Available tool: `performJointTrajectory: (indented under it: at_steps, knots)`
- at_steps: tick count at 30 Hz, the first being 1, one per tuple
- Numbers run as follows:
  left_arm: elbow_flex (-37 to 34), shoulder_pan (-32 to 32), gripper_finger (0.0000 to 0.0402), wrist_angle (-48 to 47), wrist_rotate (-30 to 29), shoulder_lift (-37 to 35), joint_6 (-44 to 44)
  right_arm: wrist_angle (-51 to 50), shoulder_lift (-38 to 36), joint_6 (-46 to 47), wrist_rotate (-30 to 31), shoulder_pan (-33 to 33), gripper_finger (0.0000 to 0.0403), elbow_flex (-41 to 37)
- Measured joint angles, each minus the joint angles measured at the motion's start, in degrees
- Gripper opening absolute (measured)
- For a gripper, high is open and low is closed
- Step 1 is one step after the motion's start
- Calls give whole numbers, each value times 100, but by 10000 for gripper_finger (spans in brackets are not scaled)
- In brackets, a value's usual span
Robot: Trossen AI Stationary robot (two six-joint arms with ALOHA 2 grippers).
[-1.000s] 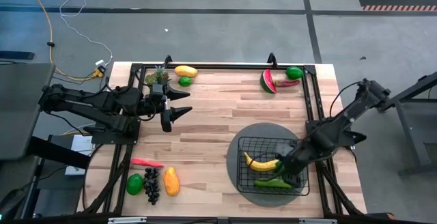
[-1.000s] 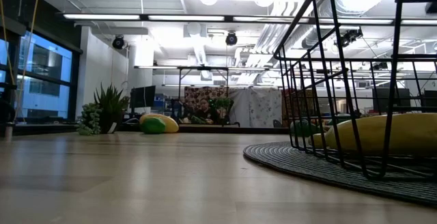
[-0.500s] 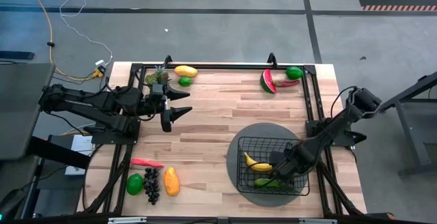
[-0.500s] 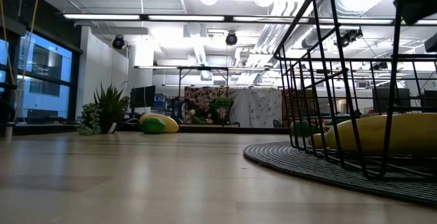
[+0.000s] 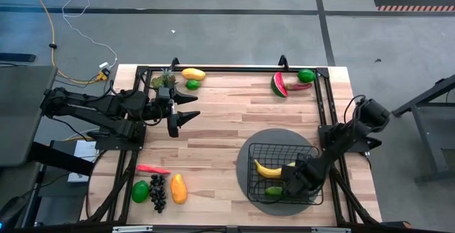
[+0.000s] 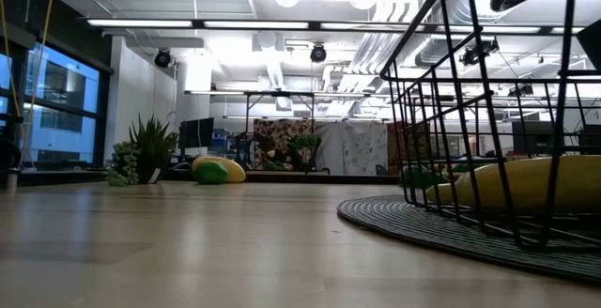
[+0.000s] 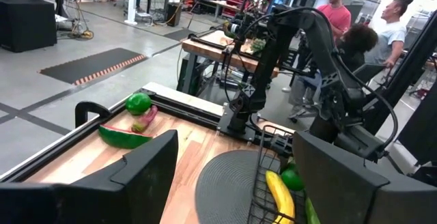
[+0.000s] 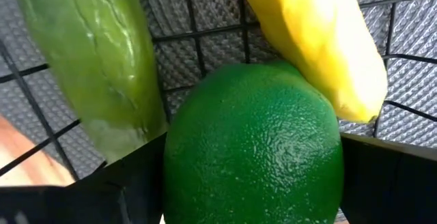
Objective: Build produce basket
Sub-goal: Put the green lime into the black basket
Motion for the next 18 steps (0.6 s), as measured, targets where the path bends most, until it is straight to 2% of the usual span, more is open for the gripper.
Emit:
performJointTrajectory:
  at_steps: [12,18]
  knots:
    - [0,0,278,0,0,0,0,17,16,24,74,-2,300,0]
    - [0,0,278,0,0,0,0,17,16,587,89,-2,300,0]
